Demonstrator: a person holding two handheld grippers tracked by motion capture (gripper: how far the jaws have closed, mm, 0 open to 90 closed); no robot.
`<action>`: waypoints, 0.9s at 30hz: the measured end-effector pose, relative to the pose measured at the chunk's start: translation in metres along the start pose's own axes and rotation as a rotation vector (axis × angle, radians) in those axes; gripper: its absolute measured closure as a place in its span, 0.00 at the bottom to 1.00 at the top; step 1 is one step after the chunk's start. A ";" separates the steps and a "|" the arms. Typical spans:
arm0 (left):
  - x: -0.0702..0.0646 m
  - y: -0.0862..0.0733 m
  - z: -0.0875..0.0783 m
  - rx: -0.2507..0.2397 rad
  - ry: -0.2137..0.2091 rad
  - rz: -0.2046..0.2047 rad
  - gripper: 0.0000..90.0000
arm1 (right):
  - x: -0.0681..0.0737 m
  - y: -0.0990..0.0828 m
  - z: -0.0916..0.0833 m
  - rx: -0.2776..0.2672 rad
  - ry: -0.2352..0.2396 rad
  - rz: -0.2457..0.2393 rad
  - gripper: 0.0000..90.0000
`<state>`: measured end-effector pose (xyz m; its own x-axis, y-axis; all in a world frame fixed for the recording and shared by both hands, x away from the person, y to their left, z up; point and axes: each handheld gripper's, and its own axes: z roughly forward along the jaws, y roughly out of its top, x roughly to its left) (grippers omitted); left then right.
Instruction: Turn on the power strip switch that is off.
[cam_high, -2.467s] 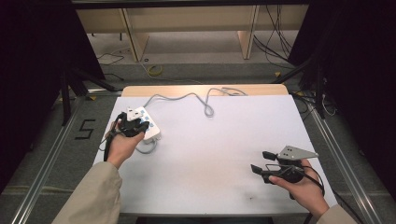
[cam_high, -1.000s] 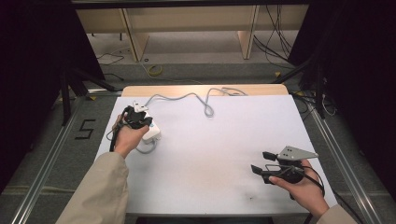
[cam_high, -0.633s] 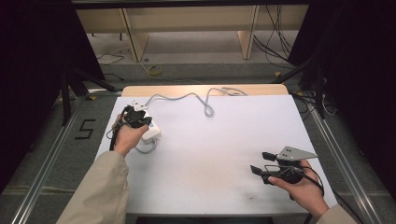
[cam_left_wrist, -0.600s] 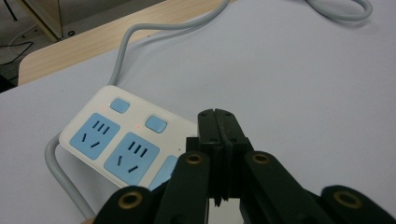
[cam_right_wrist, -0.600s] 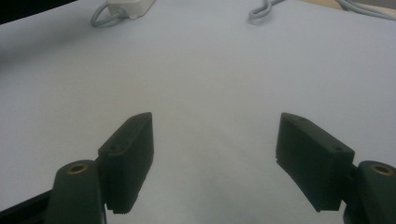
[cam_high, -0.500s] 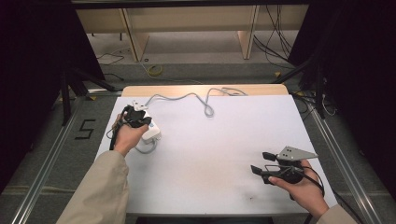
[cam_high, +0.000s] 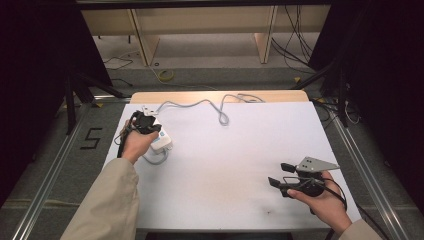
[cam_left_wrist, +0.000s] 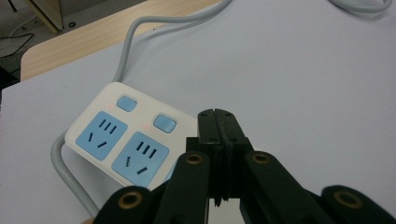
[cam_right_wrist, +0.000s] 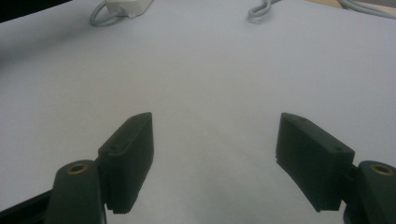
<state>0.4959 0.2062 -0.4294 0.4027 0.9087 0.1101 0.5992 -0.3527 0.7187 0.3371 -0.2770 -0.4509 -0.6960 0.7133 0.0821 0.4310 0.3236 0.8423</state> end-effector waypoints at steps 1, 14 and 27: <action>0.000 0.001 0.001 -0.002 0.000 -0.003 1.00 | 0.000 0.000 0.000 0.000 0.000 0.000 0.32; 0.002 -0.001 0.012 0.032 0.009 -0.002 1.00 | 0.000 0.000 0.000 0.000 -0.001 0.001 0.31; 0.001 -0.001 0.020 0.053 0.010 -0.007 1.00 | 0.000 0.000 0.000 0.000 0.000 -0.001 0.32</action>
<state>0.5102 0.2032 -0.4438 0.3919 0.9131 0.1125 0.6376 -0.3577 0.6823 0.3372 -0.2769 -0.4509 -0.6963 0.7132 0.0808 0.4302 0.3246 0.8424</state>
